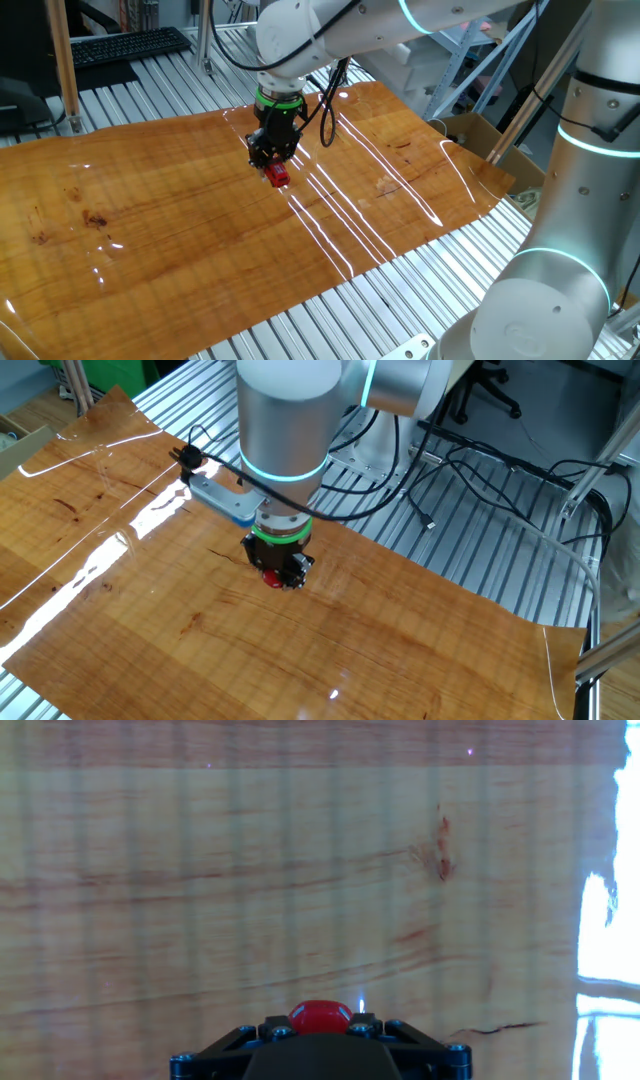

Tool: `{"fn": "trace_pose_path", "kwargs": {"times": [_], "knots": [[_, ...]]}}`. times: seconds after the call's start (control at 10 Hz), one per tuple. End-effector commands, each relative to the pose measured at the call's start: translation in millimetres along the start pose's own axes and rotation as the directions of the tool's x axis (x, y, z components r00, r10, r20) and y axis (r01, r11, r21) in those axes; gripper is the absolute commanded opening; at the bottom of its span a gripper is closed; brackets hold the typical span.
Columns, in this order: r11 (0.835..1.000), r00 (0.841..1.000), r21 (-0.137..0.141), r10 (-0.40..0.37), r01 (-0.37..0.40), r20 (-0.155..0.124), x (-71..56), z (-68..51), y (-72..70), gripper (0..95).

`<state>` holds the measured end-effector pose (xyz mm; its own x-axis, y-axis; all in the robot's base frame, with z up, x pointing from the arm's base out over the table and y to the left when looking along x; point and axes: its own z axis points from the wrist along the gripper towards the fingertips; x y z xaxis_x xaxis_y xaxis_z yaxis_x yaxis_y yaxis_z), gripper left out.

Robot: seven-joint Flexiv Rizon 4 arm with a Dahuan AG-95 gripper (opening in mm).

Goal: Receive something handed over by a human

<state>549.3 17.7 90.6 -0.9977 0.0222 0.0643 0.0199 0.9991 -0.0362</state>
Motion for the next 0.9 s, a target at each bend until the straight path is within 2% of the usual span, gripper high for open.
{"fn": "trace_pose_path", "kwargs": {"times": [0.1,0.2,0.7,0.8,0.9], "knots": [[1.000,1.000,0.000,0.013,-0.013,-0.004,1.6,0.4,0.2,57.0],[1.000,1.000,0.008,0.021,-0.021,-0.002,1.6,0.8,0.3,76.0],[0.999,0.999,0.030,0.046,-0.046,-0.004,1.9,0.4,0.7,76.0],[0.998,0.999,0.037,0.052,-0.052,-0.004,1.9,0.4,0.7,95.0],[0.998,0.998,0.041,0.055,-0.055,-0.003,1.9,0.4,0.7,95.0]]}}
